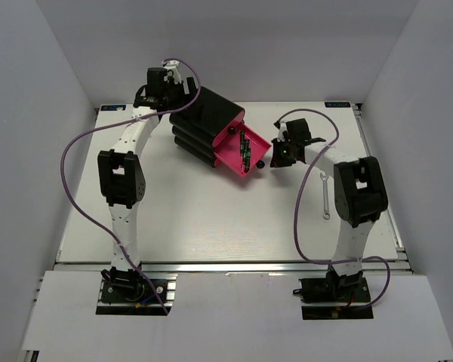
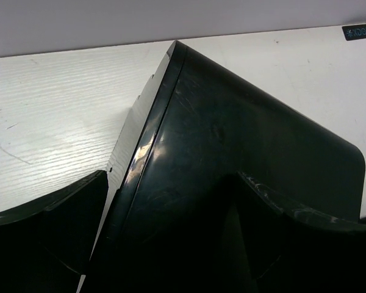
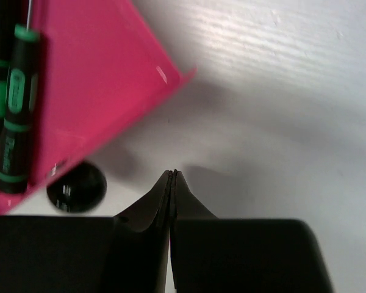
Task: Sort the tools into containers
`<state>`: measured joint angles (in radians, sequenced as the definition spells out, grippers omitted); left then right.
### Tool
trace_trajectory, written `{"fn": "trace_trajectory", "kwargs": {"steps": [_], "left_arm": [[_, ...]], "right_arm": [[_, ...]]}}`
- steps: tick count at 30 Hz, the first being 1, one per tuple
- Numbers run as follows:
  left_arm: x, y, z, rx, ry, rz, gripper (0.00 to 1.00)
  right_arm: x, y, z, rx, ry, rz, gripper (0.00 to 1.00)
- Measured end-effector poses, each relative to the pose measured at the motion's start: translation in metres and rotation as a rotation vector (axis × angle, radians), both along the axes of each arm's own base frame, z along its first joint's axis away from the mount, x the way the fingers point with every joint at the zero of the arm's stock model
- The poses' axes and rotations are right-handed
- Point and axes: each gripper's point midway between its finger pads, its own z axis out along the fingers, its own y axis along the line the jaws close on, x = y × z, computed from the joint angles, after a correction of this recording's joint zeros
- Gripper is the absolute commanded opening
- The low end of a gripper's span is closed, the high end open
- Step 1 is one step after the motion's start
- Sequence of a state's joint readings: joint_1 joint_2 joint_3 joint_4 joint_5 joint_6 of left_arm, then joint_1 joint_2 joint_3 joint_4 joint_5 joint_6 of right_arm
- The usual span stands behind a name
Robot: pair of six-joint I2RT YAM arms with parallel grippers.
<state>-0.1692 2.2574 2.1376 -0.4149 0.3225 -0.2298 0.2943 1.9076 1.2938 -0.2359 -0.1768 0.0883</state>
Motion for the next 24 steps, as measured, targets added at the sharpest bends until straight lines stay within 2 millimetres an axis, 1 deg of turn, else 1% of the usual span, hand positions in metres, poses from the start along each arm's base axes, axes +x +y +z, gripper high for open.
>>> {"fn": "trace_trajectory", "kwargs": {"steps": [3, 7, 8, 11, 14, 18, 20, 22, 24], "left_arm": [[-0.001, -0.001, -0.001, -0.013, 0.002, -0.013, 0.92], [-0.001, -0.002, -0.003, -0.028, -0.001, -0.024, 0.92], [-0.001, -0.002, -0.003, -0.031, -0.002, -0.026, 0.92], [-0.002, -0.002, -0.004, -0.036, -0.005, -0.033, 0.91], [-0.002, -0.002, -0.004, -0.038, -0.008, -0.036, 0.91], [-0.002, -0.002, -0.004, -0.043, -0.012, -0.042, 0.91], [-0.003, -0.003, -0.004, -0.045, -0.013, -0.044, 0.91], [-0.003, -0.003, -0.004, -0.045, -0.013, -0.046, 0.91], [-0.003, -0.003, -0.004, -0.046, -0.013, -0.047, 0.91]], "right_arm": [[0.013, 0.016, -0.011, 0.066, 0.026, 0.001, 0.0], [0.028, 0.04, -0.01, 0.192, 0.074, -0.012, 0.0], [0.033, 0.045, -0.007, 0.224, 0.076, -0.02, 0.0], [0.038, 0.058, 0.006, 0.329, 0.088, -0.037, 0.0], [0.045, 0.075, 0.026, 0.429, 0.093, -0.039, 0.0], [0.066, 0.098, 0.057, 0.519, 0.056, -0.015, 0.0], [0.075, 0.109, 0.069, 0.545, 0.036, 0.0, 0.0], [0.082, 0.119, 0.074, 0.564, 0.03, 0.008, 0.0], [0.088, 0.129, 0.072, 0.575, 0.029, 0.016, 0.0]]}}
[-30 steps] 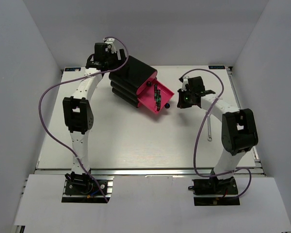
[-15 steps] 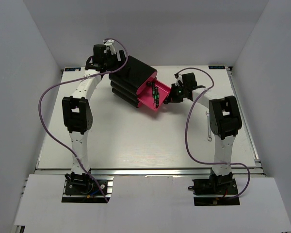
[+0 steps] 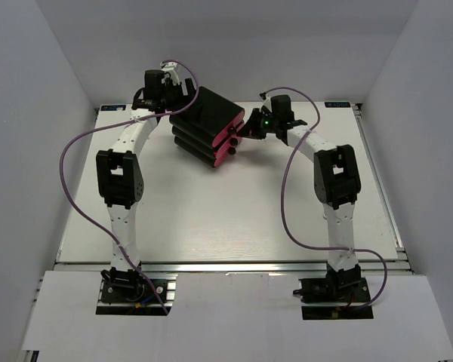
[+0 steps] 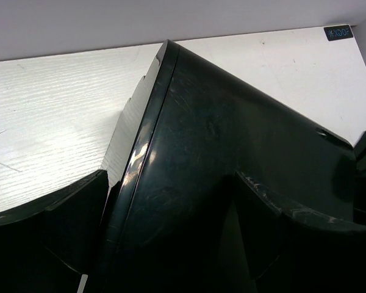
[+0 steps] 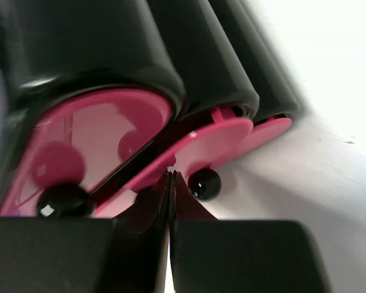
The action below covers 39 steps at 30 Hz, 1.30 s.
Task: Sort the tools into containers
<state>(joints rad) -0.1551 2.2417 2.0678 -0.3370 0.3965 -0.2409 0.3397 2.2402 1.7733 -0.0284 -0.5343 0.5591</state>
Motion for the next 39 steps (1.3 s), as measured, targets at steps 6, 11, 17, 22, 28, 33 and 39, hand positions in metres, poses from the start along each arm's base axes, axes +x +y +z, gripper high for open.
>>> {"fn": "trace_trajectory", "kwargs": {"steps": [6, 11, 17, 22, 28, 33, 39], "left_arm": [[0.0, 0.0, 0.0, 0.0, 0.001, 0.0, 0.91], [0.0, 0.0, 0.0, 0.001, 0.002, 0.001, 0.91], [0.0, 0.0, -0.001, 0.0, 0.003, 0.004, 0.91], [0.0, 0.001, 0.0, 0.001, 0.004, 0.007, 0.91], [0.0, 0.001, 0.0, 0.0, 0.004, 0.008, 0.91], [0.0, 0.001, 0.0, -0.002, 0.005, 0.009, 0.91], [0.0, 0.001, 0.0, -0.002, 0.006, 0.009, 0.91]], "right_arm": [[-0.007, 0.019, -0.04, 0.003, 0.088, 0.025, 0.0], [-0.01, 0.025, -0.044, 0.026, 0.109, 0.041, 0.0], [-0.004, 0.017, -0.044, 0.039, 0.091, 0.029, 0.11], [-0.012, 0.007, -0.059, 0.01, 0.084, 0.044, 0.41], [-0.018, 0.003, -0.065, -0.009, 0.076, 0.062, 0.52], [-0.02, 0.006, -0.064, 0.003, 0.081, 0.073, 0.52], [-0.024, 0.018, -0.061, 0.019, 0.083, 0.094, 0.51]]}}
